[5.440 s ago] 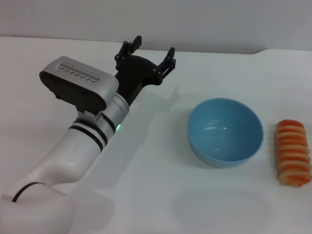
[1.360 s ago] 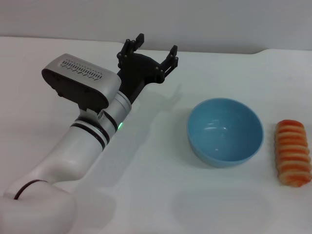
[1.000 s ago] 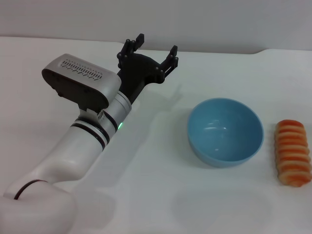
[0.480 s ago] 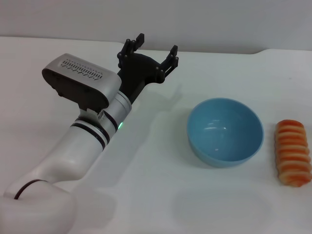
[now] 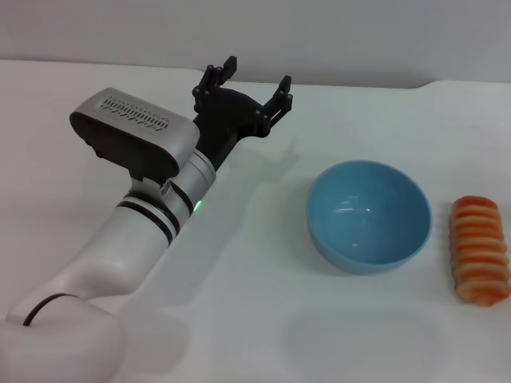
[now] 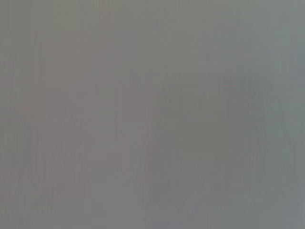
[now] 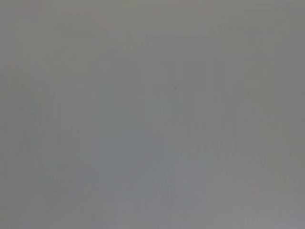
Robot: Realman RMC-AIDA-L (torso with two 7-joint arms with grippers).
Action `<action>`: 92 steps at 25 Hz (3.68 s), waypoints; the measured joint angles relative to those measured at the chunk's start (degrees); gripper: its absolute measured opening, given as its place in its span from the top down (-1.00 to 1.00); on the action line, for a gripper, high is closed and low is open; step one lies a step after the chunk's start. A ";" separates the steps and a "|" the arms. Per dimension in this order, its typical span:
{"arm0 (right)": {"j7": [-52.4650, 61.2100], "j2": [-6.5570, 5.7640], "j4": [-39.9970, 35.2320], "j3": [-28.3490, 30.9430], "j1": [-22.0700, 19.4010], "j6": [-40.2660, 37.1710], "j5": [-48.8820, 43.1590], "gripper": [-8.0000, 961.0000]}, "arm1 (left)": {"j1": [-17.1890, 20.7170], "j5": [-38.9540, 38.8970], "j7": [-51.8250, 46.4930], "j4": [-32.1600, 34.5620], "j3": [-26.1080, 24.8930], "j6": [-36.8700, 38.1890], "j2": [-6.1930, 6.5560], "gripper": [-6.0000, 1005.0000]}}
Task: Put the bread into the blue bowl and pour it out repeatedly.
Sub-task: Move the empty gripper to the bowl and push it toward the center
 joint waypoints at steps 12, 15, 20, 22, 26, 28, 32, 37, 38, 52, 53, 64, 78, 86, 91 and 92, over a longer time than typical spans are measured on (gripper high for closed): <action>0.00 0.02 0.08 0.00 -0.05 0.12 -0.08 -0.33 | 0.30 0.00 0.00 0.00 0.11 0.01 0.00 -0.65; 0.00 0.03 0.08 0.00 -0.05 0.17 -0.14 -0.33 | 0.37 0.00 0.00 0.01 0.32 0.00 0.00 -0.65; 0.00 0.03 0.09 -0.11 -0.02 0.15 -0.31 -0.34 | 0.58 0.00 0.00 0.02 0.41 -0.11 0.00 -0.65; 0.00 0.02 0.35 -0.05 0.02 0.14 -0.32 -0.33 | 0.59 0.00 0.00 0.02 0.43 -0.12 0.00 -0.65; 0.01 0.05 0.85 0.00 -0.08 0.08 -0.29 -0.33 | 0.40 0.00 0.00 0.00 0.44 -0.15 0.08 -0.65; 0.01 0.08 1.24 0.00 -0.21 0.08 -0.23 -0.33 | 0.24 0.00 0.00 0.00 0.44 -0.12 0.09 -0.65; 0.03 0.07 1.57 0.00 -0.48 0.02 -0.15 -0.33 | 0.11 0.00 0.00 0.00 0.40 -0.09 0.09 -0.65; 0.06 0.04 1.91 0.00 -0.52 -0.03 -0.19 -0.34 | 0.08 0.00 0.00 0.00 0.35 -0.06 0.09 -0.65; 0.06 0.04 1.91 0.00 -0.52 -0.03 -0.19 -0.34 | 0.07 0.00 0.00 0.00 0.34 -0.05 0.09 -0.65; 0.09 0.02 1.92 0.00 -0.22 -0.09 -0.41 -0.33 | 0.07 0.00 0.00 -0.09 0.31 0.00 0.09 -0.65; 0.09 0.02 1.92 0.00 -0.22 -0.09 -0.43 -0.33 | 0.07 0.00 0.00 -0.09 0.38 0.00 0.09 -0.65; 0.09 -0.07 1.92 -0.24 0.13 -0.09 -0.45 -0.34 | 0.50 0.00 0.00 -0.09 0.35 0.00 0.09 -0.65; 0.09 -0.01 1.92 0.00 -0.01 -0.05 -0.36 -0.33 | 0.44 -0.01 0.00 1.35 -0.78 2.36 0.18 -0.65; 0.09 0.02 1.92 0.00 -0.25 -0.08 -0.31 -0.33 | 0.90 4.51 0.29 12.02 -15.02 21.43 2.25 -0.65; 0.09 0.02 1.92 0.01 -0.40 -0.11 -0.10 -0.34 | 0.49 12.74 0.69 16.84 -28.85 42.77 1.59 -0.65; 0.09 0.01 1.91 0.00 -0.42 -0.11 -0.09 -0.34 | 0.49 12.74 0.69 16.84 -28.85 42.77 1.59 -0.65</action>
